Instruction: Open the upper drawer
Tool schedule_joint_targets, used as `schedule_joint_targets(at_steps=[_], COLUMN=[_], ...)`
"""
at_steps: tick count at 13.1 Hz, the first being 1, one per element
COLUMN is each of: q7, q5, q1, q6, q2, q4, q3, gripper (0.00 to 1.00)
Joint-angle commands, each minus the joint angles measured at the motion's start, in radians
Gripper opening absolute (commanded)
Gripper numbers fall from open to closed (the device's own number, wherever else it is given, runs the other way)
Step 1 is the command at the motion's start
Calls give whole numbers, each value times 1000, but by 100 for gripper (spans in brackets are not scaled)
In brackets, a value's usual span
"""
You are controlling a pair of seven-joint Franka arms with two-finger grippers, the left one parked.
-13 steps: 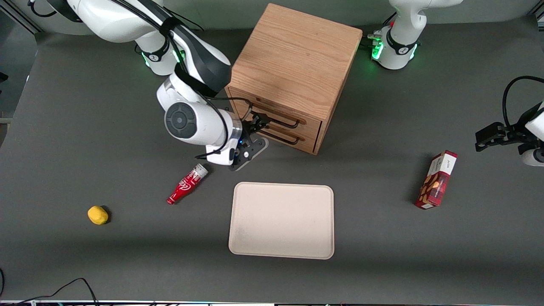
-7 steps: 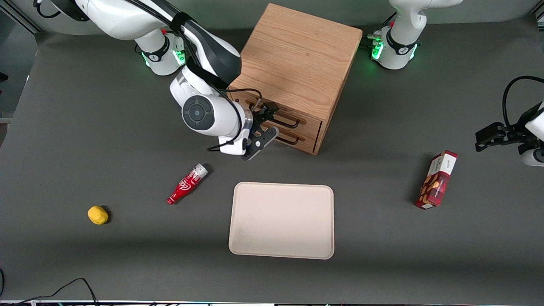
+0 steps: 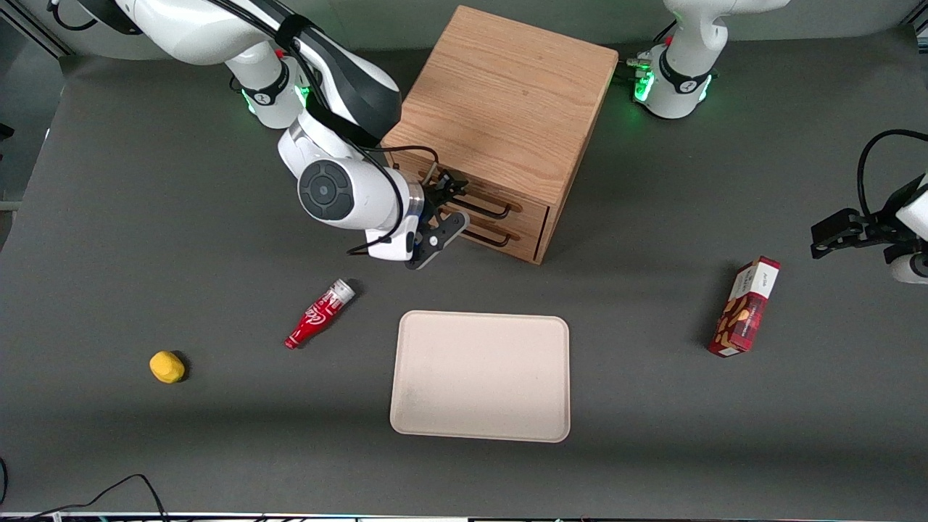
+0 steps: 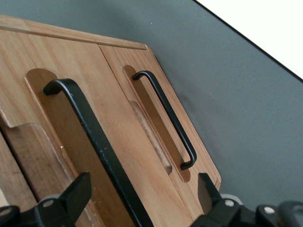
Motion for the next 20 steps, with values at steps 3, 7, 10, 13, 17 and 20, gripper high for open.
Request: schedule_joint_targets(at_steps=[3,7,10,13,17,20], q7=[7,-9,-40,-43,-45,-84], q5=[10,-50,-96,-134,-185,-188], q1=[-2,-6,-20,-20,-22,-37], q6=[103,119,136,149,164,164], q2=[-11,-3,-2,5,6,5], q4=[-72,-71,-69,-62,-46,-28], q3=[9,5,-3,-21,-27,-49], gripper=[100,100,100,100,100,100])
